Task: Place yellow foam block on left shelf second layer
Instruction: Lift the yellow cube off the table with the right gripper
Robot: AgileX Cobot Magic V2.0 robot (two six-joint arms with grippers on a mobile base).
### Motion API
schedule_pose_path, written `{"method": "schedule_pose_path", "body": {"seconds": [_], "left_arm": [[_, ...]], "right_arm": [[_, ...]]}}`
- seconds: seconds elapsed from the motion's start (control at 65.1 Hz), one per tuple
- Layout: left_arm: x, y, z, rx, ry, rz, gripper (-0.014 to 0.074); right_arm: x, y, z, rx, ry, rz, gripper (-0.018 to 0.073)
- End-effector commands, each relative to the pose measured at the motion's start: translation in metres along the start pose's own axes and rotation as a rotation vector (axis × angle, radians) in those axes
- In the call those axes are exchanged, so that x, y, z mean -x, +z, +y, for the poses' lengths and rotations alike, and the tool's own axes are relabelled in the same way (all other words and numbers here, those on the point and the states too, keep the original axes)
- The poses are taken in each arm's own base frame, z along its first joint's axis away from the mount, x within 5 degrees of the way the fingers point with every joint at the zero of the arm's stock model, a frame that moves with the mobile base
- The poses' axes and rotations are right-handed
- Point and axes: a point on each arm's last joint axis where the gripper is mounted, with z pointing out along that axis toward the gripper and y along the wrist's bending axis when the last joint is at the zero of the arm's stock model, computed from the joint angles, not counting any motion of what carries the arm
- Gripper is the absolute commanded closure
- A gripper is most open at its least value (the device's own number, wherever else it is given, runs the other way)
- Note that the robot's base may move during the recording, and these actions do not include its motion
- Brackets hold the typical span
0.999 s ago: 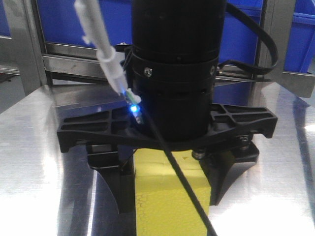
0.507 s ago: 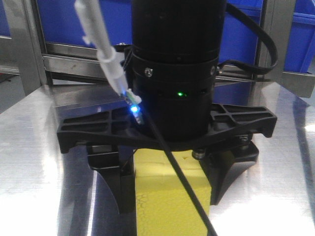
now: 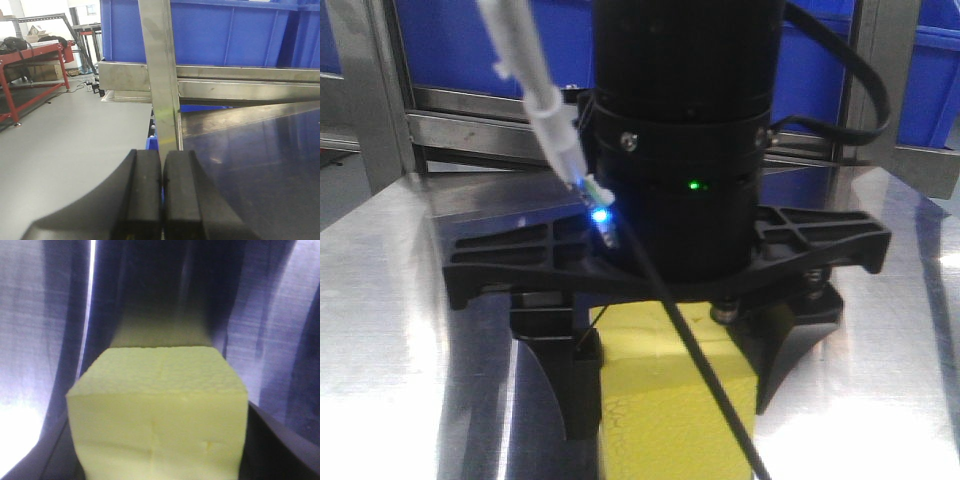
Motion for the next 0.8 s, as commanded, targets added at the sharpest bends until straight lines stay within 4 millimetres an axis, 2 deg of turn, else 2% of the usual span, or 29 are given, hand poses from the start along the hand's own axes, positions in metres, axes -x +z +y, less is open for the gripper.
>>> {"method": "schedule_pose_path", "body": {"seconds": [0.0, 0.277, 0.492, 0.599, 0.784], "left_arm": [[0.000, -0.001, -0.001, -0.011, -0.011, -0.077, 0.0460], [0.000, -0.001, -0.001, -0.011, -0.011, -0.077, 0.0460], [0.000, -0.001, -0.001, -0.011, -0.011, -0.077, 0.0460], [0.000, -0.001, -0.001, -0.011, -0.011, -0.077, 0.0460], [0.000, -0.001, -0.001, -0.011, -0.011, -0.077, 0.0460]], "right_arm": [[0.005, -0.032, -0.005, 0.061, -0.037, -0.071, 0.0084], [0.021, -0.062, -0.042, 0.062, -0.120, -0.122, 0.0084], [0.030, -0.081, -0.081, 0.077, -0.162, -0.205, 0.0084], [0.026, -0.082, -0.103, 0.093, -0.172, -0.225, 0.0084], [0.006, -0.082, -0.149, 0.120, -0.106, -0.284, 0.0084]]}}
